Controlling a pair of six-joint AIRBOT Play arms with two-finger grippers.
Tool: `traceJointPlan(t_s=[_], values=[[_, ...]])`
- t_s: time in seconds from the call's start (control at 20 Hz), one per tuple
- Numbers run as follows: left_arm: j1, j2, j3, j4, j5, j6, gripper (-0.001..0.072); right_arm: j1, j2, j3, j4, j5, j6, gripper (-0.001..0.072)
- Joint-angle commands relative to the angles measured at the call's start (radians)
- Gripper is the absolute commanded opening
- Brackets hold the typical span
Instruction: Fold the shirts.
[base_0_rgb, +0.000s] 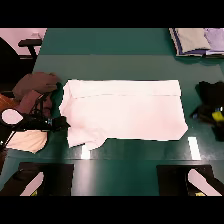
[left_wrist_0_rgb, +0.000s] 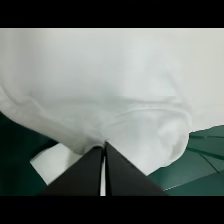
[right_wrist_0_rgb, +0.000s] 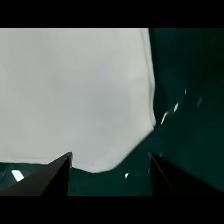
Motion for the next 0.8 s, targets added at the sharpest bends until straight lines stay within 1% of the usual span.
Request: traceJointPlan(t_s=[0.0,0.1,0.2,0.25,0.3,0.35,0.4,0.45,0.55,0.65,0.75], values=[[0.0,0.001,0.023,-0.002,-0.009,0.005,0.0028,-0.1,0.05,-0.225,0.013,0.013,0.001,0.0558],[0.0,0.001,0.023,-0.002,-0.009,0.005,0.0028,-0.08,0.047,-0.297,0.069,-0.07,0.001,0.0555],[0.0,0.001,0.023,-0.002,-0.008,0.005,0.0027,-0.024,0.018,-0.319,0.13,-0.151,0.001,0.0552],[0.0,0.001,0.023,-0.002,-0.008,0.005,0.0027,0.008,-0.006,-0.313,0.143,-0.181,0.001,0.047],[0.0,0.001,0.023,0.0,-0.009,0.005,0.0028,0.053,-0.035,-0.297,0.137,-0.202,0.001,0.0323],[0.0,0.001,0.023,0.002,-0.014,0.006,0.0028,0.09,-0.064,-0.277,0.128,-0.211,0.0,0.0238],[0.0,0.001,0.023,0.003,-0.029,0.023,0.0027,0.126,-0.09,-0.253,0.124,-0.207,-0.002,0.0104],[0.001,0.002,0.023,0.01,-0.064,0.031,0.0026,0.155,-0.106,-0.229,0.101,-0.192,-0.002,0.0016],[0.0,0.042,0.023,0.071,-0.167,0.025,0.0025,0.215,-0.086,-0.181,0.0,-0.13,0.001,0.0015],[0.001,0.144,0.023,0.151,-0.259,-0.025,0.0025,0.246,-0.007,-0.155,-0.105,-0.049,0.011,0.0016],[0.001,0.266,0.023,0.17,-0.366,-0.079,0.0026,0.241,0.109,-0.151,-0.151,0.061,0.012,0.0016]])
